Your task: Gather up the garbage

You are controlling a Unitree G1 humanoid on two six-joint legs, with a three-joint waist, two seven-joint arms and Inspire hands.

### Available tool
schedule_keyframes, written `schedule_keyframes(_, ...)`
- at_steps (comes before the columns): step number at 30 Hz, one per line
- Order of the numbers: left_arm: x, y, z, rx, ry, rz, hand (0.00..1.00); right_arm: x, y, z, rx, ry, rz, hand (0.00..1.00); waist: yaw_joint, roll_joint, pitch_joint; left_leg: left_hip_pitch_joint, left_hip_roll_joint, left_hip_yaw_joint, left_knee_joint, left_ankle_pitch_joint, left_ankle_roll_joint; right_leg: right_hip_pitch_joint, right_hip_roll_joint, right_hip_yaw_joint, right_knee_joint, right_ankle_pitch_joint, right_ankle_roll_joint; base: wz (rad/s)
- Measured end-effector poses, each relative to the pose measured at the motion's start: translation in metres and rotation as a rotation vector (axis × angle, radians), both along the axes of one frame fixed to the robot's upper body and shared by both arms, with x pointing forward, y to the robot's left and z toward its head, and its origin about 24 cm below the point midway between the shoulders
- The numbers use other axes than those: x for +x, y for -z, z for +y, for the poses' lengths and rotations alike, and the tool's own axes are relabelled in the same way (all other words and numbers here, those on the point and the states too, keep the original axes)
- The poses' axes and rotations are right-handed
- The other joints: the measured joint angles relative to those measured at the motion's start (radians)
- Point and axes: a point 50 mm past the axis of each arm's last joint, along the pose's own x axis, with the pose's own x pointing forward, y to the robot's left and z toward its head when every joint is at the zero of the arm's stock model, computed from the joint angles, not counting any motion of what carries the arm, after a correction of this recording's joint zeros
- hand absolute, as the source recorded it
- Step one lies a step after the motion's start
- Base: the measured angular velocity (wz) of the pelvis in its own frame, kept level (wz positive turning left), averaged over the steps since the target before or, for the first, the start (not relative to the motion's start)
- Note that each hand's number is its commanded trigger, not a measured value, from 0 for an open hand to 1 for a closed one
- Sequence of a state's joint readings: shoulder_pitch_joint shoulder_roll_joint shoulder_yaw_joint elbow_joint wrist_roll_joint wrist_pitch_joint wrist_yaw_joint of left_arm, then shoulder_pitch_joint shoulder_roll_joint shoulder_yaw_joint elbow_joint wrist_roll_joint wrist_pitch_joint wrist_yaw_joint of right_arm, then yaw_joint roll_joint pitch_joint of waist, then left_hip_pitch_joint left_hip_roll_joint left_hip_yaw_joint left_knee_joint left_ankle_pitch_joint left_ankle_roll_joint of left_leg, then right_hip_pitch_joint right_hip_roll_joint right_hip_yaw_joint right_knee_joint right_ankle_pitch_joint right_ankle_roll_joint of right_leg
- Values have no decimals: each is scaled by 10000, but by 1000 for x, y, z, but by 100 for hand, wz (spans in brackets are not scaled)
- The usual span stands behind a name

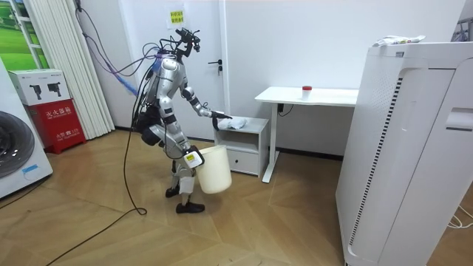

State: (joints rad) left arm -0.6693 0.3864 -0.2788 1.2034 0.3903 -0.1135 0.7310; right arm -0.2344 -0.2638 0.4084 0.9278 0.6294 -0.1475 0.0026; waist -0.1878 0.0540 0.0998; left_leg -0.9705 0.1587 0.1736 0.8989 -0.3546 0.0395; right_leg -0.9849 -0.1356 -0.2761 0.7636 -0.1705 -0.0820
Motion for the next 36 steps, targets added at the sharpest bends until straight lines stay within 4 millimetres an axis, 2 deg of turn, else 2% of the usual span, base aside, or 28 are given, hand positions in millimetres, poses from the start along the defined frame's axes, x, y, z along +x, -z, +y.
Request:
schedule_keyframes(4,8,-12,-3,359,202,-249,0,-1,0,-4,-115,16,167,100,16,1,0,-44,-10,-43,42,-1,3,0,-4,-24,7,-2,4,0)
schedule_keyframes(13,9,-12,-3,697,100,-133,0,-1,0,-5,-113,15,166,100,15,20,8,-68,2,-47,46,-2,4,-8,-8,-43,8,-9,14,0)
schedule_keyframes(23,18,-27,-8,1379,300,-673,0,0,-1,-7,137,327,216,100,-59,37,12,-336,48,-46,369,-59,92,-234,-43,-22,319,-44,40,0)
schedule_keyframes(36,19,-26,-13,2515,765,-242,0,1,-4,-6,628,377,70,100,-300,113,53,-539,6,-55,445,-99,111,-480,-121,-11,381,-64,52,0)
